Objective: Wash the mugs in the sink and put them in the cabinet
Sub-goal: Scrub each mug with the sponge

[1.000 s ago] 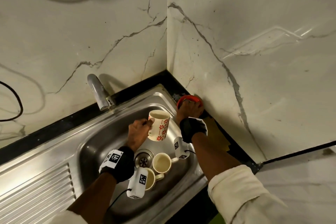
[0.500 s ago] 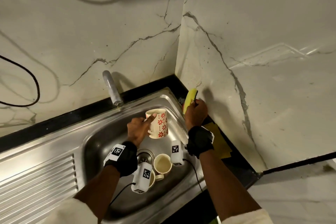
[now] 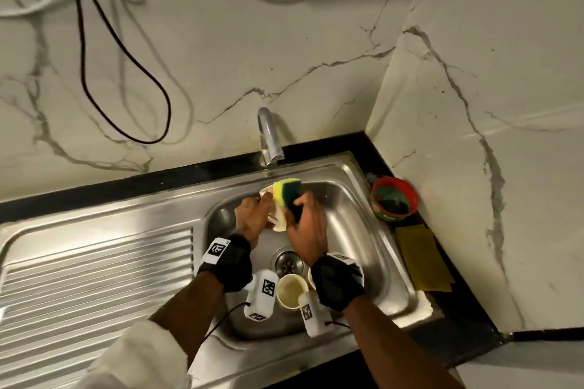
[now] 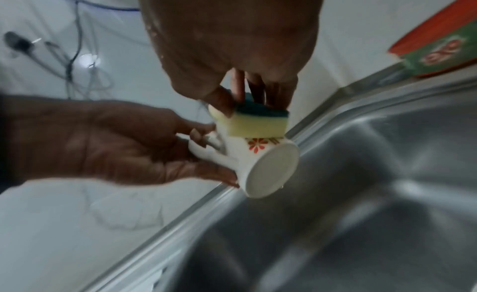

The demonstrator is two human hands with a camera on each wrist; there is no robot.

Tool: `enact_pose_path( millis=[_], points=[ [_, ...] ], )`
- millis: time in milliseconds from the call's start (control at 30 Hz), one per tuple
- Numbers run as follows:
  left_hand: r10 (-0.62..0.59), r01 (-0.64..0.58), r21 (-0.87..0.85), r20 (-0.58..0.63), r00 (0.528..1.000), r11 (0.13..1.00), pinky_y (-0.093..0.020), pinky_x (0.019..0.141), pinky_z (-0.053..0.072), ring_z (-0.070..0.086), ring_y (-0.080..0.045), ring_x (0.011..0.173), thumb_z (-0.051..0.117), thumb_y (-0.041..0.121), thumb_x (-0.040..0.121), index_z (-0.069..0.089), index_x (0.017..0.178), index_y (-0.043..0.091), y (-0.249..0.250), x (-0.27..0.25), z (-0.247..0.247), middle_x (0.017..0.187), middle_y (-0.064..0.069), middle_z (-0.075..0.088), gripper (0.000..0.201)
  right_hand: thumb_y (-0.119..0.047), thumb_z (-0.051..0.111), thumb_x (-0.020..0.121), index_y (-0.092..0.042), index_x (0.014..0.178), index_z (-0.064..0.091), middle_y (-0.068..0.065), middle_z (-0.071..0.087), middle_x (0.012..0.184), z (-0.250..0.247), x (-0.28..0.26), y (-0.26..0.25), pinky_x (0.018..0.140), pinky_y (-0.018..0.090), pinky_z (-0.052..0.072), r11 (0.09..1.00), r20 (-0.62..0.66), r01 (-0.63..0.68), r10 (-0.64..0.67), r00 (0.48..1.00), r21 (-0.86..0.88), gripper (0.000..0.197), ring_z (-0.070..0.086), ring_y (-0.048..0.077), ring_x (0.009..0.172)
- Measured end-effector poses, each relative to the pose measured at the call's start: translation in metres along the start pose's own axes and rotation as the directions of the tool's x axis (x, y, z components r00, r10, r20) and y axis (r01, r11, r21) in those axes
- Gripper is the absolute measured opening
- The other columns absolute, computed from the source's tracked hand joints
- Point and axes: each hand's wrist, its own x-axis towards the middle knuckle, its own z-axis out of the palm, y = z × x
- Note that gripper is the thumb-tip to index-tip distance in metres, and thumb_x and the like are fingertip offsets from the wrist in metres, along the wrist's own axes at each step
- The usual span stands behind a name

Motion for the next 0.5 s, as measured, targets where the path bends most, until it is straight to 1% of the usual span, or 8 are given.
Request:
enact_pose_path(
  millis=[67,100,167,233,267,300,400,500],
  points=[
    [-0.010,0.009,-0.047,-0.016,1.000,0.999,-0.048,0.071,0.062,0.071,-0.033,0.086,0.058,0.037,0.094,0.070,0.098,0.001,0.000,0.001,-0.010,0.098,-0.021,0.071,0.039,-0.041,0.063,0.089,-0.010,0.101,0.050,0.005,0.058,0.096,0.007,0.001,-0.001,0.076,0.026,0.035,0.999,0.030,0.044,-0.044,0.999,-0.016,0.036,0.054,0.022,0.090],
    [-0.010,0.009,-0.064,-0.020,1.000,0.998,-0.046,0.069,0.062,0.071,-0.032,0.086,0.059,0.037,0.095,0.068,0.101,-0.001,0.000,0.002,-0.015,0.097,-0.020,0.070,0.040,-0.043,0.063,0.089,-0.011,0.108,0.050,0.004,0.058,0.101,0.008,0.004,-0.004,0.080,0.030,0.041,1.000,0.004,0.015,-0.015,1.000,0.009,0.039,0.055,0.023,0.094],
    [-0.004,0.004,-0.080,-0.007,1.000,0.997,-0.040,0.065,0.062,0.071,-0.031,0.082,0.057,0.037,0.097,0.067,0.102,-0.004,0.002,0.002,-0.022,0.095,-0.020,0.069,0.043,-0.026,0.064,0.091,-0.015,0.135,0.044,0.008,0.056,0.121,0.010,0.013,-0.011,0.096,0.041,0.046,1.000,-0.051,0.003,-0.004,0.999,-0.013,0.050,0.053,0.024,0.113],
    [0.006,-0.003,-0.115,0.028,1.000,0.993,-0.036,0.062,0.061,0.072,-0.033,0.081,0.056,0.038,0.098,0.067,0.100,-0.007,0.003,0.003,-0.027,0.094,-0.024,0.071,0.046,-0.021,0.058,0.092,-0.020,0.150,0.030,0.014,0.043,0.140,0.011,0.015,-0.028,0.104,0.038,0.039,0.972,-0.009,0.162,-0.166,0.986,-0.173,0.065,0.043,0.024,0.124],
    [0.005,0.003,-0.142,0.052,0.999,0.990,-0.035,0.062,0.061,0.072,-0.034,0.083,0.057,0.039,0.097,0.067,0.101,-0.007,0.004,0.003,-0.029,0.095,-0.025,0.071,0.047,-0.024,0.056,0.093,-0.021,0.151,0.028,0.016,0.036,0.146,0.013,0.018,-0.032,0.103,0.039,0.037,0.922,0.024,0.280,-0.284,0.959,-0.268,0.065,0.041,0.025,0.125],
    [-0.006,0.020,-0.176,0.077,0.997,0.984,-0.037,0.066,0.062,0.072,-0.035,0.085,0.058,0.041,0.096,0.067,0.102,-0.007,0.003,0.004,-0.033,0.096,-0.025,0.071,0.049,-0.026,0.053,0.093,-0.020,0.151,0.029,0.015,0.033,0.150,0.014,0.021,-0.037,0.102,0.039,0.037,0.889,0.054,0.325,-0.326,0.944,-0.323,0.063,0.041,0.026,0.123],
    [-0.024,0.061,-0.240,0.154,0.988,0.969,-0.052,0.078,0.060,0.073,-0.038,0.087,0.058,0.046,0.095,0.068,0.107,-0.003,0.000,0.004,-0.038,0.100,-0.026,0.071,0.051,-0.028,0.040,0.093,-0.008,0.140,0.044,0.014,0.047,0.140,0.021,0.038,-0.040,0.099,0.043,0.042,0.947,-0.061,0.197,-0.219,0.974,-0.255,0.051,0.047,0.027,0.114],
    [-0.044,0.091,-0.252,0.186,0.982,0.964,-0.053,0.082,0.059,0.073,-0.038,0.086,0.055,0.043,0.097,0.067,0.111,0.000,-0.001,0.005,-0.045,0.101,-0.024,0.071,0.047,-0.023,0.041,0.095,0.000,0.119,0.055,0.017,0.058,0.114,0.027,0.044,-0.040,0.091,0.040,0.046,0.966,-0.141,0.182,-0.209,0.968,-0.185,0.036,0.052,0.028,0.105]
  ],
)
